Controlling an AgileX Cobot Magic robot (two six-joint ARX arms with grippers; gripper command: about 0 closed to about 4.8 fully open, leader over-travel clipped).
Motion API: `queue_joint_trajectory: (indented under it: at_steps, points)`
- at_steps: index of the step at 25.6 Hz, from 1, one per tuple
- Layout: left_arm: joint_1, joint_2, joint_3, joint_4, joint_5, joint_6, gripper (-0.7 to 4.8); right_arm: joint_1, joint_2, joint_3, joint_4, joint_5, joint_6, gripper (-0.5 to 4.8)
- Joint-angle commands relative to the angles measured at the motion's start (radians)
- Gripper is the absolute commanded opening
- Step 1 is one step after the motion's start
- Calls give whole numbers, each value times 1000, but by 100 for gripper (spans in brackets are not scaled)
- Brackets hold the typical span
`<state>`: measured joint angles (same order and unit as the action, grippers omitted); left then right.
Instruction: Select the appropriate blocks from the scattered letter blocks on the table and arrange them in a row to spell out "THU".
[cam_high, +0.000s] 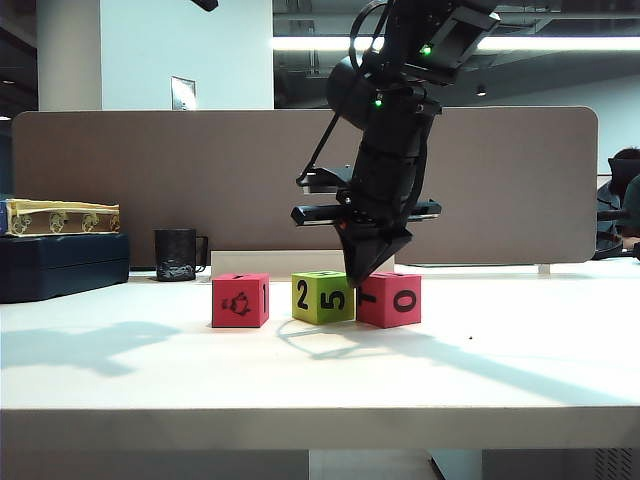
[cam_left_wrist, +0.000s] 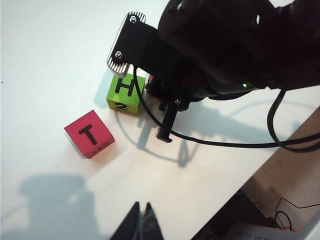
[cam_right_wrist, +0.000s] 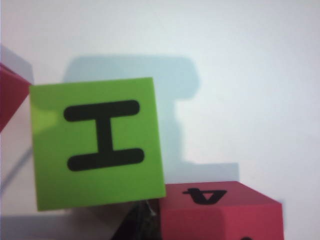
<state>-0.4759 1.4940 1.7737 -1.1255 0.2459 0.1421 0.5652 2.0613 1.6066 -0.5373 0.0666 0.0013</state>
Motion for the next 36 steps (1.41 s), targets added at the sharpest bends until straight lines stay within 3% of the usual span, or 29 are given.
queue_joint_trajectory:
  at_steps: [1, 6, 14, 23, 28, 36]
  points:
    - [-1, -3, 5, 14, -16, 5, -6, 2, -11, 27, 14, -47, -2, -5]
    - [-1, -2, 5, 27, -66, 8, -6, -2, -11, 132, -19, -39, -24, -5]
    - [12, 90, 4, 69, -116, 44, -6, -75, -9, 143, -132, 12, -56, -5]
    - [168, 246, 4, 62, -111, 3, -6, -182, -8, 143, -271, -10, -55, -5]
    - [192, 291, 4, 57, -100, 8, -6, -187, -8, 143, -274, -70, -55, -5]
    - [212, 419, 3, 61, -66, 26, -6, -187, 5, 143, -288, -73, -54, -5]
